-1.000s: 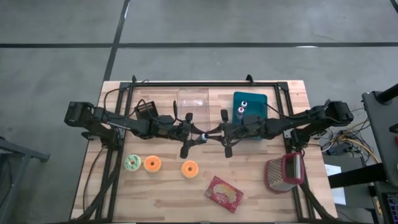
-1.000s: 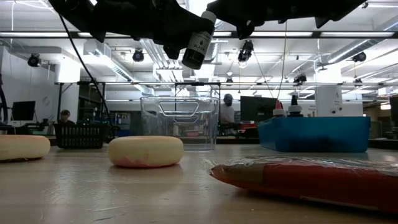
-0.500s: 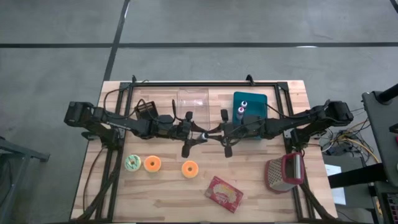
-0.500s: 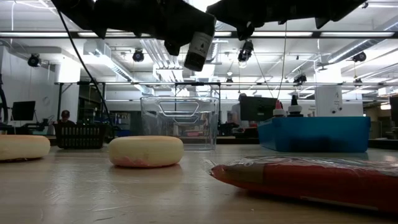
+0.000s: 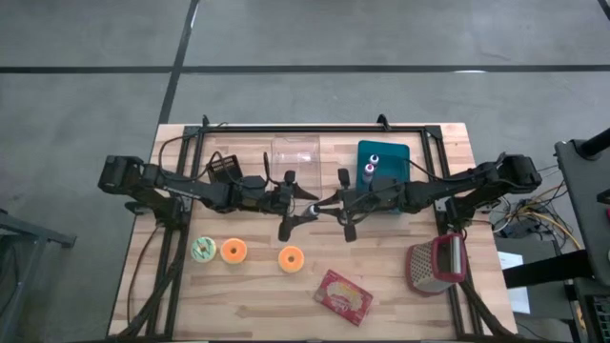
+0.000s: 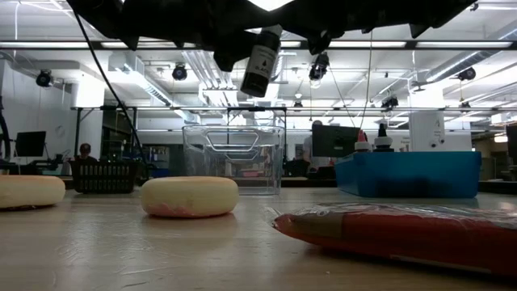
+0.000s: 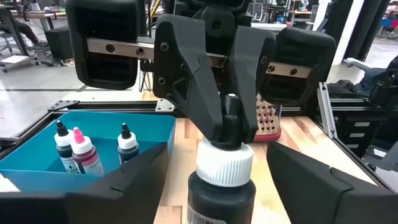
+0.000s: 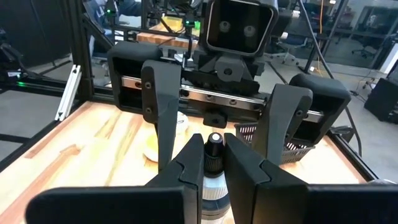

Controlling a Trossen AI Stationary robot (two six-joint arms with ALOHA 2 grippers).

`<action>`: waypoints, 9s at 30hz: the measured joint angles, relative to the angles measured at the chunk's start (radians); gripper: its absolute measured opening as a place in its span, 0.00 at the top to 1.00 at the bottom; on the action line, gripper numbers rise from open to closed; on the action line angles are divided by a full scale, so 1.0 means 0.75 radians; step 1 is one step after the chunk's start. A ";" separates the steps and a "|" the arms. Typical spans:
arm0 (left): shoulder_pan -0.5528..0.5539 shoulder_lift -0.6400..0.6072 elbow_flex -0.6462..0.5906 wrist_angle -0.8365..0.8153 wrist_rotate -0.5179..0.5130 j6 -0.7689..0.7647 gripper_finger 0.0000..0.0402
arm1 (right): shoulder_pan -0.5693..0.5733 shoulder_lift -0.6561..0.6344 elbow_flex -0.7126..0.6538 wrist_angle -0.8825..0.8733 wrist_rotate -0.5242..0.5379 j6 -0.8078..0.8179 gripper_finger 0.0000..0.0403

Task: Pick & Place Food Item
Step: Put the black food coloring bottle into the blue bin, then put the red popcorn bag into the transparent bin

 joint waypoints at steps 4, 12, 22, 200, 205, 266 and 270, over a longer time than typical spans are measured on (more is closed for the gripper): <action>0.000 0.000 -0.001 0.000 0.000 -0.004 0.27 | 0.000 -0.001 0.000 0.000 0.000 0.000 0.92; -0.001 0.000 -0.001 0.001 0.001 -0.026 0.24 | 0.000 -0.001 0.001 0.003 0.001 0.005 0.92; -0.001 -0.010 -0.002 -0.009 0.004 -0.061 0.24 | 0.001 -0.148 0.001 -0.191 0.107 0.085 0.91; -0.015 -0.689 -0.002 -0.829 0.009 -0.030 0.24 | 0.265 -0.294 0.221 -1.424 -0.254 1.235 0.81; -0.015 -0.650 -0.007 -0.829 0.009 -0.034 0.24 | 0.403 -0.294 0.199 -1.422 -0.202 1.449 0.80; -0.015 -0.468 -0.090 -0.644 0.039 -0.060 0.24 | 0.705 0.237 -0.013 -0.592 -0.409 2.269 0.77; -0.015 -0.468 -0.090 -0.644 0.039 -0.060 0.24 | 0.706 0.237 -0.013 -0.597 -0.399 2.252 0.78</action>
